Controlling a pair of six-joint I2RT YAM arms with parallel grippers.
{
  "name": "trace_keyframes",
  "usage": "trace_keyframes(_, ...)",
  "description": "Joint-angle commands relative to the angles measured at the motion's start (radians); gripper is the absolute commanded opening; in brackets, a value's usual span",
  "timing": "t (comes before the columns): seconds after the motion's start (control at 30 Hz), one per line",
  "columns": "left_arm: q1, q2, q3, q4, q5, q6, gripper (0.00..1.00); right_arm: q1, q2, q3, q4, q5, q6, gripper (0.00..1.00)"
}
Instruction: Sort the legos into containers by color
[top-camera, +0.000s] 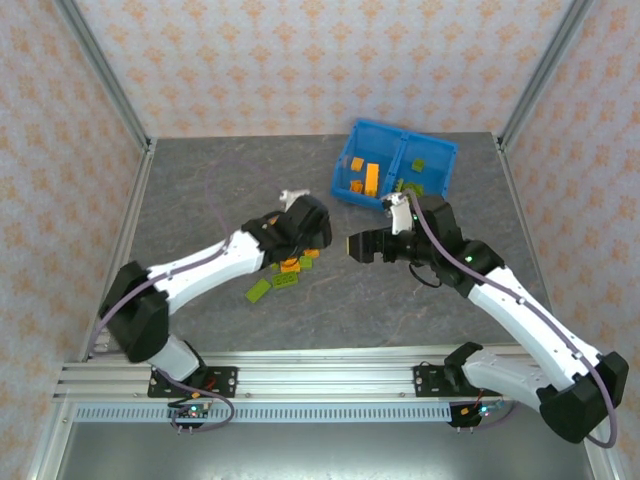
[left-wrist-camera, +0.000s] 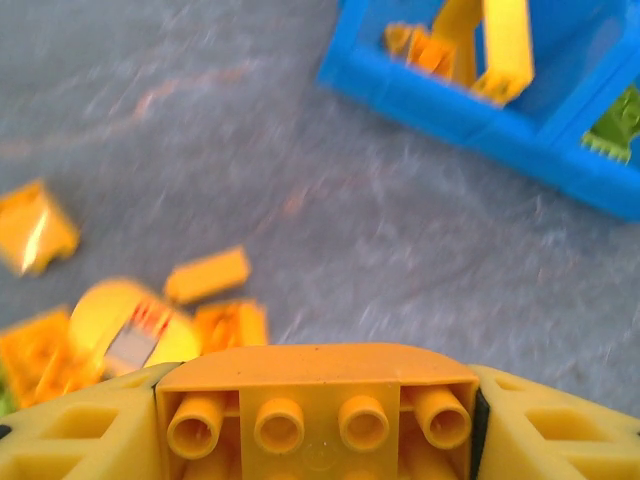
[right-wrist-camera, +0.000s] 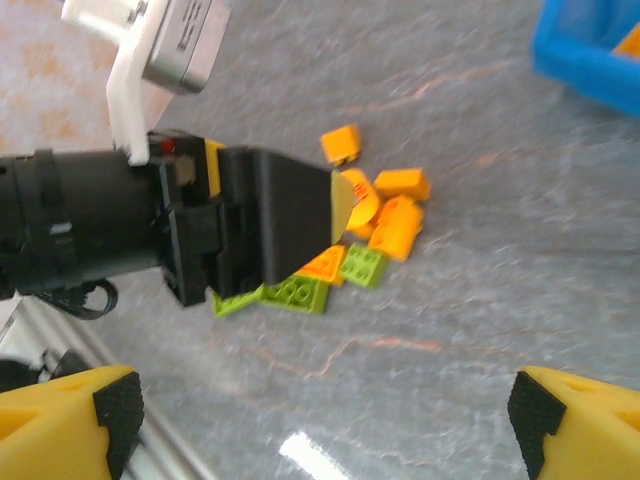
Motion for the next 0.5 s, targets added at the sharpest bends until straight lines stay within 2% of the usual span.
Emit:
trace_keyframes(0.0, 0.02, 0.153, 0.216, 0.074, -0.039, 0.164, 0.51, 0.005, -0.047, -0.024, 0.03, 0.2, 0.044, 0.96)
trace_keyframes(0.13, 0.048, 0.407, 0.536, 0.052, -0.058, 0.219, 0.51, 0.004, -0.088, -0.038, 0.013, 0.228, 0.068, 0.96)
trace_keyframes(0.3, 0.085, 0.702, 0.967, -0.061, -0.062, 0.272, 0.51, 0.005, -0.151, -0.046, -0.028, 0.251, 0.086, 0.96)
trace_keyframes(0.47, 0.11, 0.886, 1.239, -0.072, 0.011, 0.308, 0.53, 0.004, -0.195, -0.069, -0.04, 0.261, 0.096, 0.97)
